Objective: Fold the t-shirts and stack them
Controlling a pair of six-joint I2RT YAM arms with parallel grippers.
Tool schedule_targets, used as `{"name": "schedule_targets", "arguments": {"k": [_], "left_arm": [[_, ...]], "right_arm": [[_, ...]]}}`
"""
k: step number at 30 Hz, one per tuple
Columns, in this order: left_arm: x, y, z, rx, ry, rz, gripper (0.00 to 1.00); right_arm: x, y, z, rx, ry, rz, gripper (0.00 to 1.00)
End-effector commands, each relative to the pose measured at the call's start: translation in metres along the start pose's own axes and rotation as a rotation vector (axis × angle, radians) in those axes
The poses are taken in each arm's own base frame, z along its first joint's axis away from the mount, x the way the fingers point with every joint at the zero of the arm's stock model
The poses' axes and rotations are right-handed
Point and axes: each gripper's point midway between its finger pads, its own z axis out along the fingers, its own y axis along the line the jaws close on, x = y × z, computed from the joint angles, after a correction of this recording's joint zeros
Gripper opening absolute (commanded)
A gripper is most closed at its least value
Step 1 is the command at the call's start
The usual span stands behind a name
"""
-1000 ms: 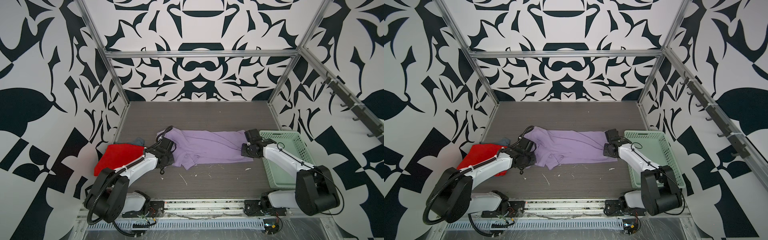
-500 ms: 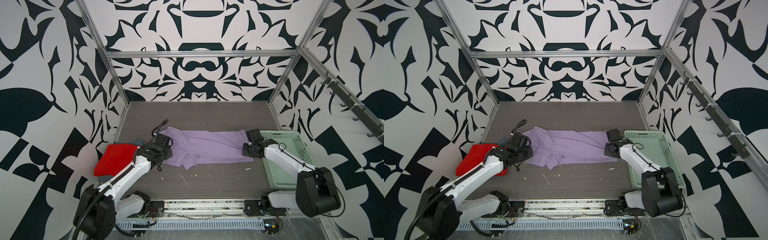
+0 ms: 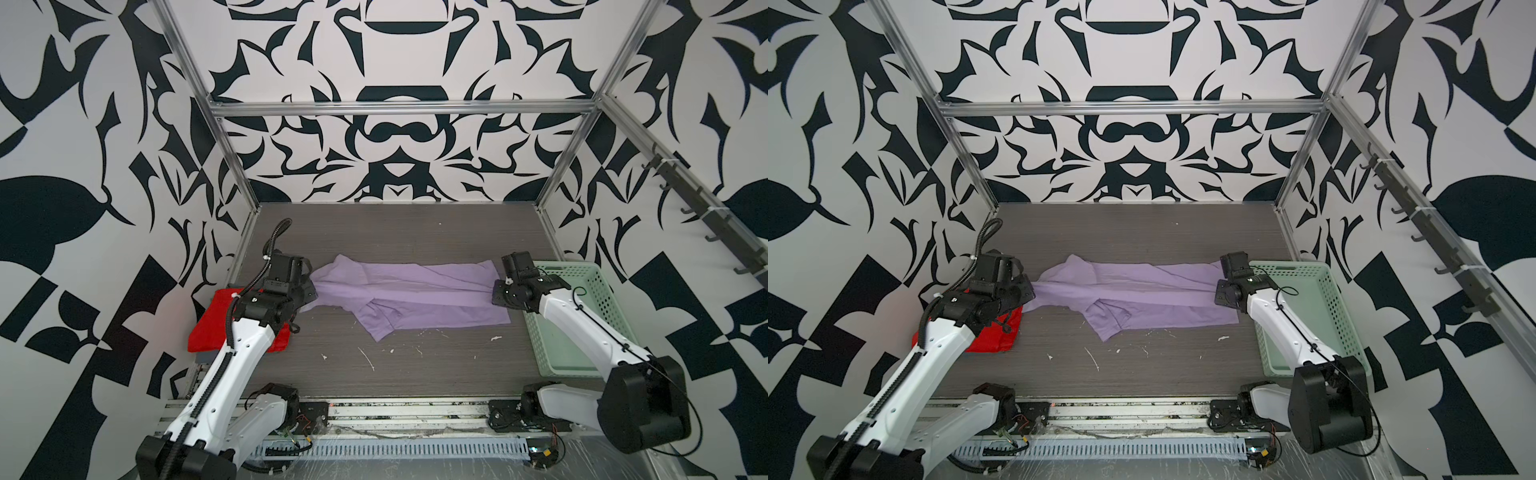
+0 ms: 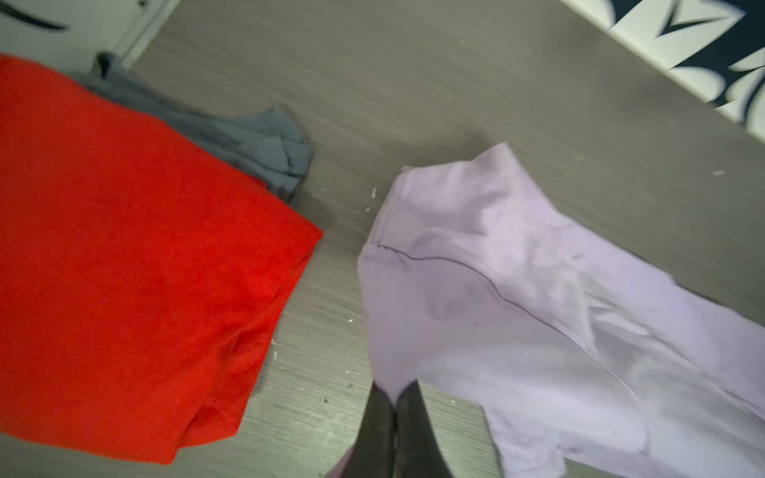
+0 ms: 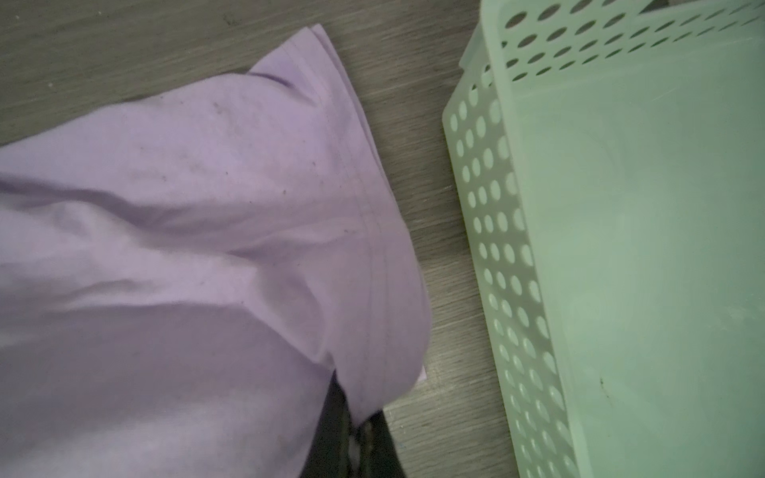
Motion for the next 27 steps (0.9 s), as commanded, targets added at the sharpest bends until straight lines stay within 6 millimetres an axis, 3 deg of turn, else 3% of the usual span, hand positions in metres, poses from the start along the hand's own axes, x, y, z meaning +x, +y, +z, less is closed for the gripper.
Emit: {"name": "schedule_targets", "arguments": {"k": [1, 9, 13, 14, 17, 21, 27], "left_arm": [[0.020, 0.001, 0.033, 0.011, 0.089, 0.007, 0.00], [0.022, -0.014, 0.107, 0.033, 0.202, 0.012, 0.00], [0.021, -0.008, 0.129, -0.027, 0.245, 0.026, 0.25], [0.019, -0.002, 0.131, -0.066, 0.244, 0.031, 0.33], [0.013, 0.012, 0.127, -0.145, 0.212, 0.049, 0.37], [0.002, 0.025, 0.108, -0.202, 0.147, 0.063, 0.59], [0.035, 0.026, 0.099, -0.138, 0.222, 0.002, 0.61]], "right_arm": [[0.000, 0.000, 0.004, -0.004, 0.014, 0.000, 0.00], [-0.013, 0.017, 0.039, -0.029, 0.028, 0.026, 0.00], [-0.016, 0.021, 0.051, -0.027, 0.045, 0.038, 0.00], [-0.016, 0.021, 0.052, -0.025, 0.043, 0.039, 0.00], [-0.018, 0.019, 0.052, -0.017, 0.036, 0.043, 0.00], [-0.017, 0.018, 0.050, -0.012, 0.038, 0.042, 0.00], [-0.015, 0.017, 0.049, -0.011, 0.039, 0.045, 0.00]]}}
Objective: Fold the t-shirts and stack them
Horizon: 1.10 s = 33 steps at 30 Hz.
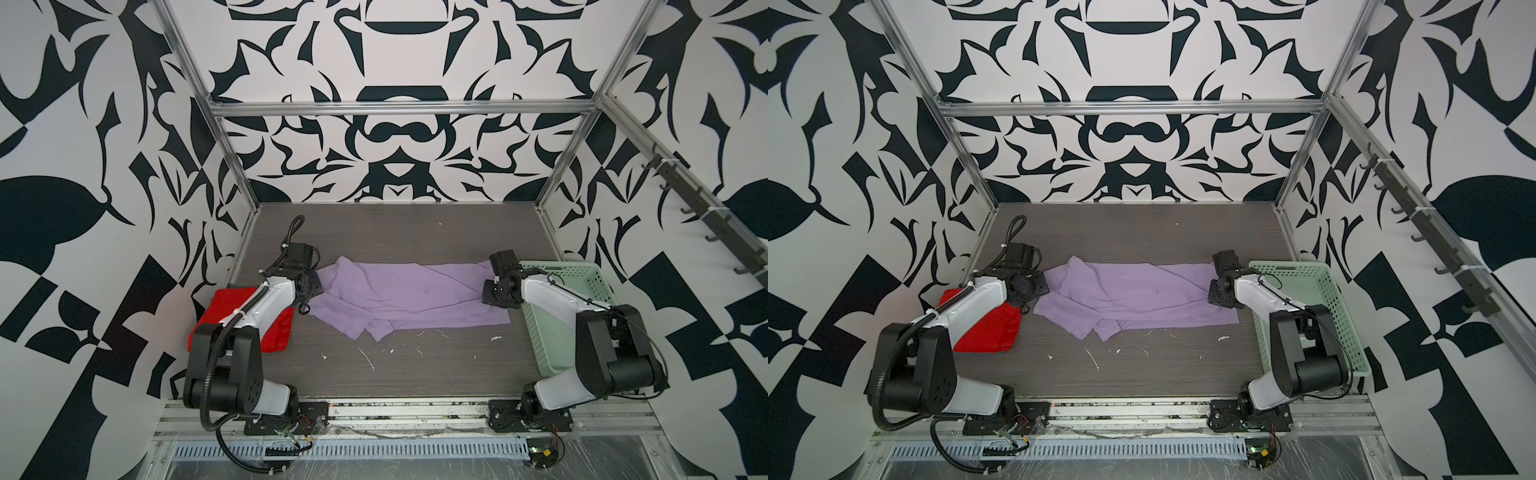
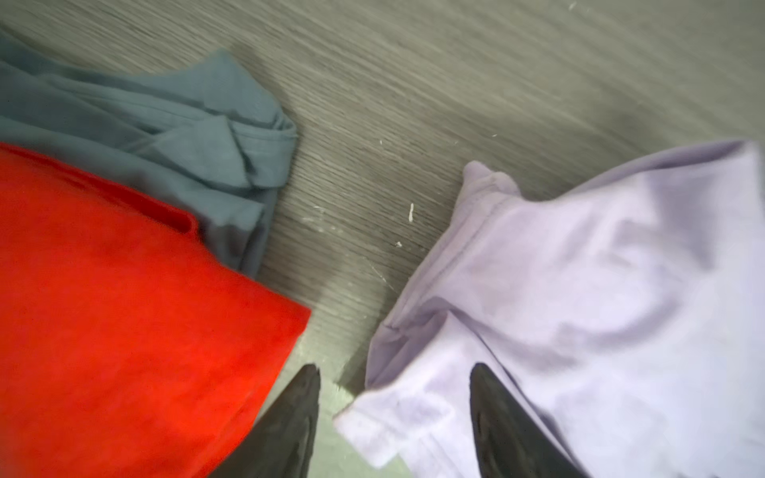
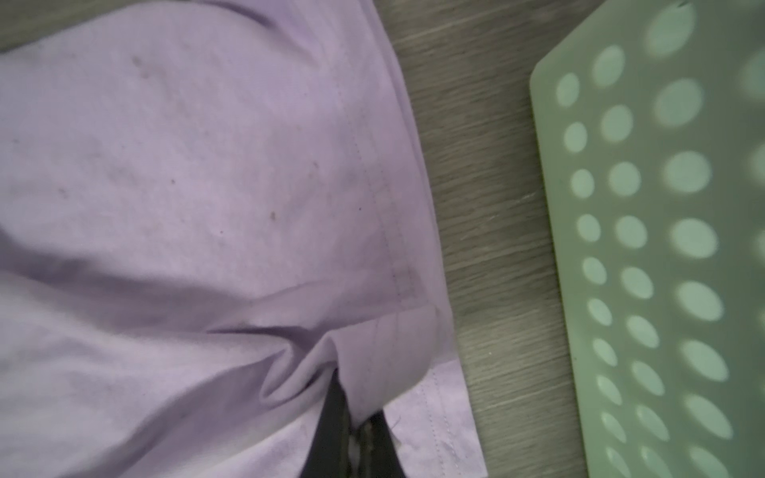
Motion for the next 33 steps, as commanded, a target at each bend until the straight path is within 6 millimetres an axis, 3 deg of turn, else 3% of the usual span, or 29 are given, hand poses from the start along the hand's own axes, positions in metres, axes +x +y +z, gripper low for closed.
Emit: {"name": "schedule_targets", "arguments": {"k": [1, 8, 17, 29, 33], "left_arm": [[0.035, 0.011, 0.005, 0.005, 0.086, -0.036, 0.61], [0.046, 0.007, 0.019, 0.105, 0.067, -0.131, 0.59], [0.047, 0.017, 0.044, 0.128, 0.061, -0.253, 0.45], [0.048, 0.012, 0.040, 0.167, 0.063, -0.265, 0.22], [0.048, 0.013, 0.030, 0.161, 0.073, -0.268, 0.15]], "right_arm": [[-0.018, 0.002, -0.014, -0.013, -0.064, 0.029, 0.00], [-0.018, 0.004, -0.014, -0.024, -0.062, 0.028, 0.00], [-0.015, 0.003, -0.016, -0.024, -0.062, 0.035, 0.00], [-0.017, 0.001, -0.018, -0.016, -0.069, 0.045, 0.00], [-0.017, 0.003, -0.019, -0.023, -0.070, 0.047, 0.00]]}}
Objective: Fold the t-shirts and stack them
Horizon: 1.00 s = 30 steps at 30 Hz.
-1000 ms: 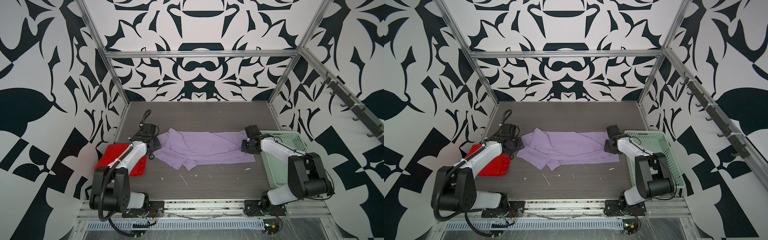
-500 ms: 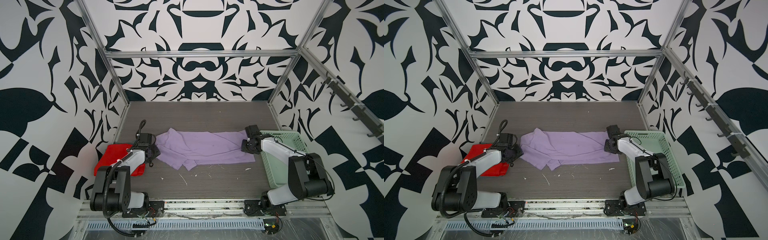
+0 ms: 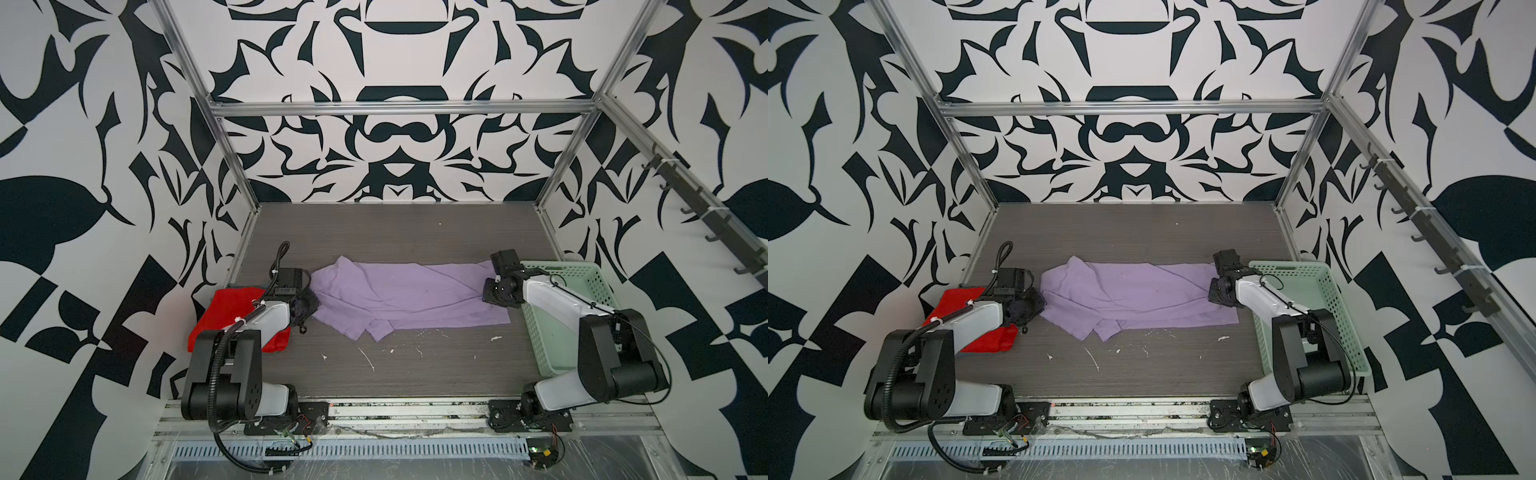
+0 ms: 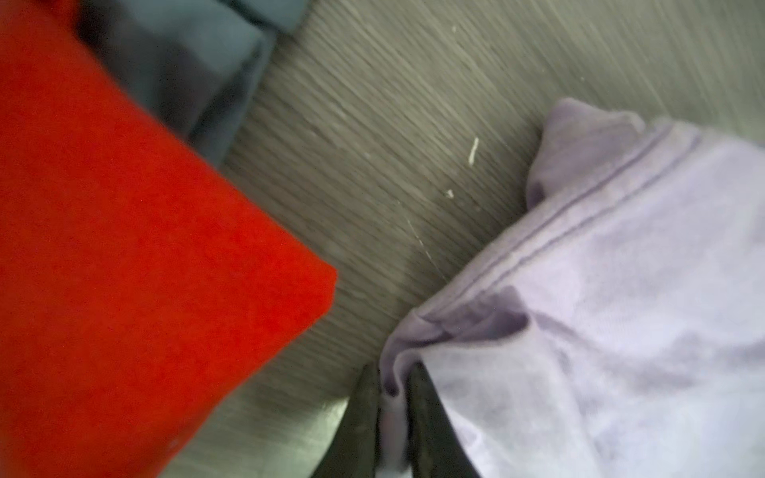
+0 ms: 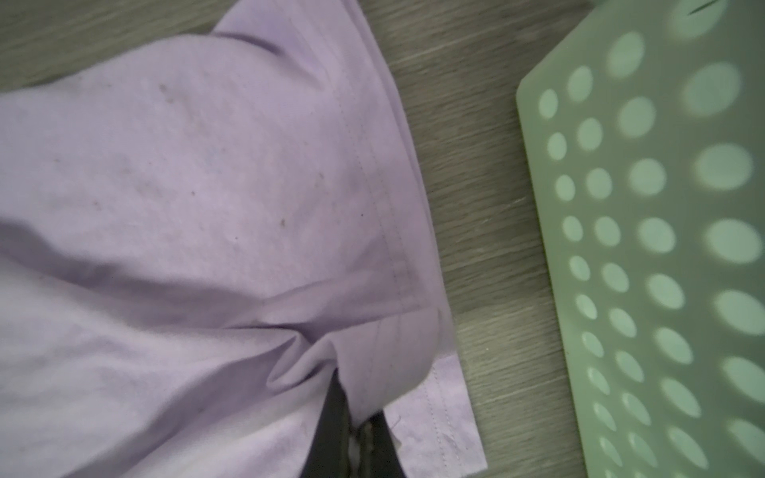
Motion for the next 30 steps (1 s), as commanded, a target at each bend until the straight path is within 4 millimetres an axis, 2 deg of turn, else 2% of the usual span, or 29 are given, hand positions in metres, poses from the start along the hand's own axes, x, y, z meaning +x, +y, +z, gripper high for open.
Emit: {"name": "schedule_targets", "arguments": {"k": [1, 4, 6, 12, 16, 19, 23, 28, 30], "left_arm": [[0.004, 0.002, -0.013, -0.005, 0.014, -0.011, 0.12], [-0.002, 0.011, -0.026, -0.064, -0.016, -0.022, 0.00], [-0.005, 0.011, -0.036, -0.070, -0.035, -0.028, 0.00], [-0.006, 0.011, -0.045, -0.071, -0.041, -0.035, 0.00], [-0.012, 0.000, -0.062, -0.034, -0.061, -0.030, 0.00], [-0.028, -0.020, -0.089, 0.035, -0.113, -0.002, 0.00], [-0.053, -0.054, -0.139, 0.164, -0.211, 0.039, 0.00], [-0.086, -0.094, -0.209, 0.323, -0.366, 0.090, 0.00], [-0.104, -0.115, -0.248, 0.413, -0.465, 0.112, 0.00]], "right_arm": [[-0.014, 0.002, -0.013, -0.015, -0.049, 0.025, 0.00], [-0.013, 0.003, -0.013, -0.017, -0.045, 0.024, 0.00], [-0.012, 0.003, -0.012, -0.021, -0.039, 0.023, 0.00], [0.000, -0.003, -0.012, -0.001, -0.001, 0.020, 0.00], [0.000, -0.009, -0.025, 0.012, -0.021, 0.019, 0.00], [-0.015, -0.006, -0.049, -0.013, -0.091, 0.024, 0.00], [-0.048, 0.001, -0.091, -0.060, -0.230, 0.033, 0.00], [-0.103, 0.017, -0.163, -0.155, -0.451, 0.019, 0.00], [-0.127, 0.023, -0.201, -0.185, -0.546, -0.003, 0.00]]}}
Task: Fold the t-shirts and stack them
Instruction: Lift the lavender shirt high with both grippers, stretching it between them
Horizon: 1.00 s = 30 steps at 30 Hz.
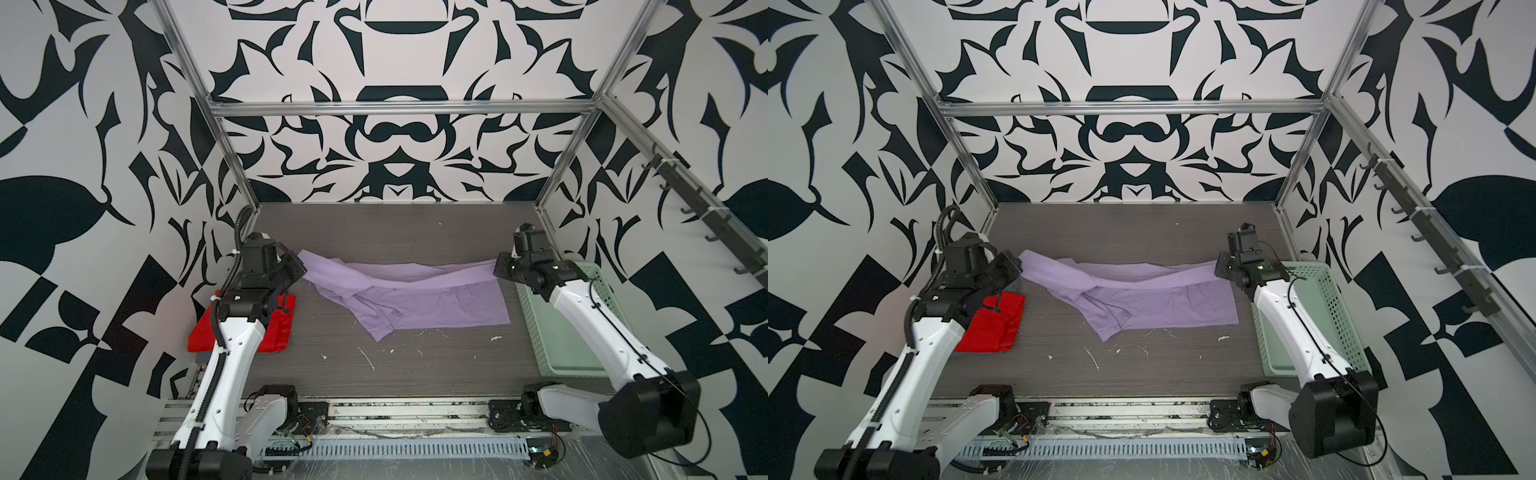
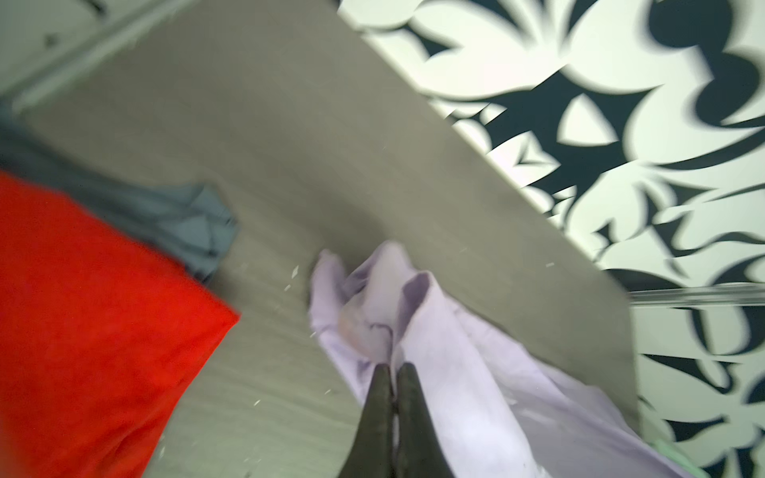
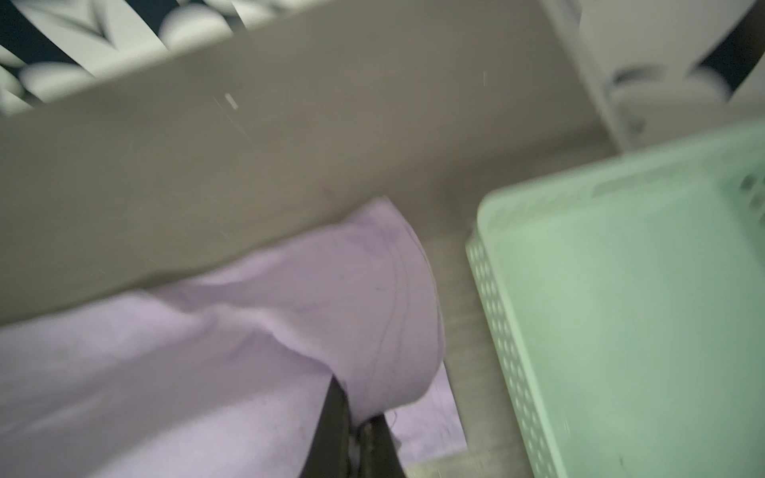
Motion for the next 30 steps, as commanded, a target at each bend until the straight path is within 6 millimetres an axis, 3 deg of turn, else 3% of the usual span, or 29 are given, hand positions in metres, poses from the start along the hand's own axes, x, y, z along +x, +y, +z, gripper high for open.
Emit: {"name": "schedule_targets", "arguments": {"k": [1, 8, 14, 18, 24, 27, 30], "left_arm": [[-0.043, -0.043, -0.037, 0.138, -0.137, 0.051, 0.00], [-0.145, -0.137, -0.137, 0.387, -0.490, 0.204, 0.00], [-0.197, -0.197, -0.245, 0.543, -0.761, 0.348, 0.00], [-0.211, -0.220, -0.314, 0.619, -0.907, 0.415, 0.00], [-0.215, -0.227, -0.403, 0.673, -1.106, 0.452, 0.00], [-0.205, -0.227, -0.438, 0.718, -1.173, 0.470, 0.00], [-0.199, -0.223, -0.459, 0.728, -1.222, 0.478, 0.00]], "right_arm": [[-0.070, 0.015, -0.050, -0.047, -0.211, -0.037, 0.00], [-0.171, 0.058, -0.170, -0.244, -0.565, -0.107, 0.00], [-0.217, 0.079, -0.274, -0.385, -0.813, -0.159, 0.00], [-0.231, 0.082, -0.341, -0.443, -0.959, -0.197, 0.00], [-0.231, 0.073, -0.428, -0.481, -1.146, -0.236, 0.00], [-0.224, 0.069, -0.454, -0.491, -1.194, -0.255, 0.00], [-0.221, 0.065, -0.464, -0.483, -1.208, -0.263, 0.00]]}}
